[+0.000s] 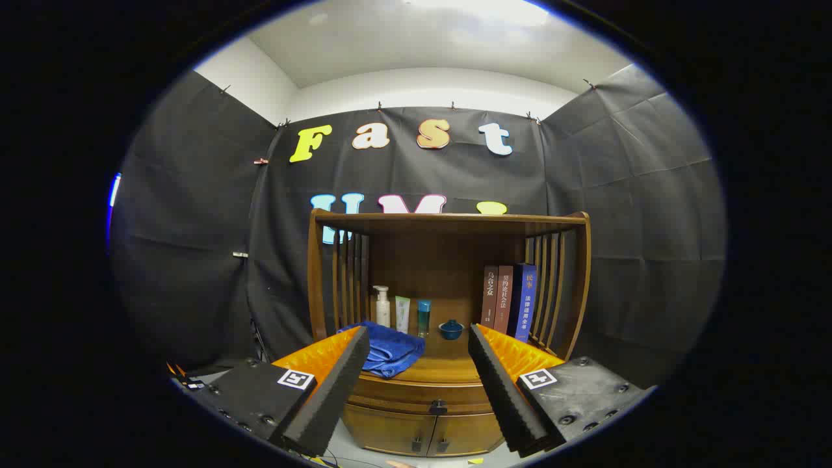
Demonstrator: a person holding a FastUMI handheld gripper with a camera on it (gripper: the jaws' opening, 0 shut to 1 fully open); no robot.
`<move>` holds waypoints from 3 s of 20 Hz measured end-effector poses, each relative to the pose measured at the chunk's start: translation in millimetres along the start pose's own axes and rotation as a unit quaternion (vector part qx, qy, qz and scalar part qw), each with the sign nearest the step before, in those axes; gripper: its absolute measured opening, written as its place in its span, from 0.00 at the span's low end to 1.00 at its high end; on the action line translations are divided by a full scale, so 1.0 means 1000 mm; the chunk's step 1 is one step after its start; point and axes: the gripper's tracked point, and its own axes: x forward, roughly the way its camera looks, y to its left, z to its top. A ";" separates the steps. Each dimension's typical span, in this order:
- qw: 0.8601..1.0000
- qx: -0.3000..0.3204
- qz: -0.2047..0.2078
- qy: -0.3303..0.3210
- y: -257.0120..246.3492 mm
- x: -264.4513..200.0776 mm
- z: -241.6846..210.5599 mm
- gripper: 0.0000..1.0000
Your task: Pull open the drawer, take out the items inside it, and place them on the countertop above the cabinet.
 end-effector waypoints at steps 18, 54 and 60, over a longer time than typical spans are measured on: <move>1.000 0.017 -0.010 0.002 -0.014 0.000 -0.010 0.99; 0.973 0.044 -0.039 0.222 -0.048 0.125 -0.329 0.98; 0.965 0.053 -0.033 0.254 -0.046 0.137 -0.355 0.57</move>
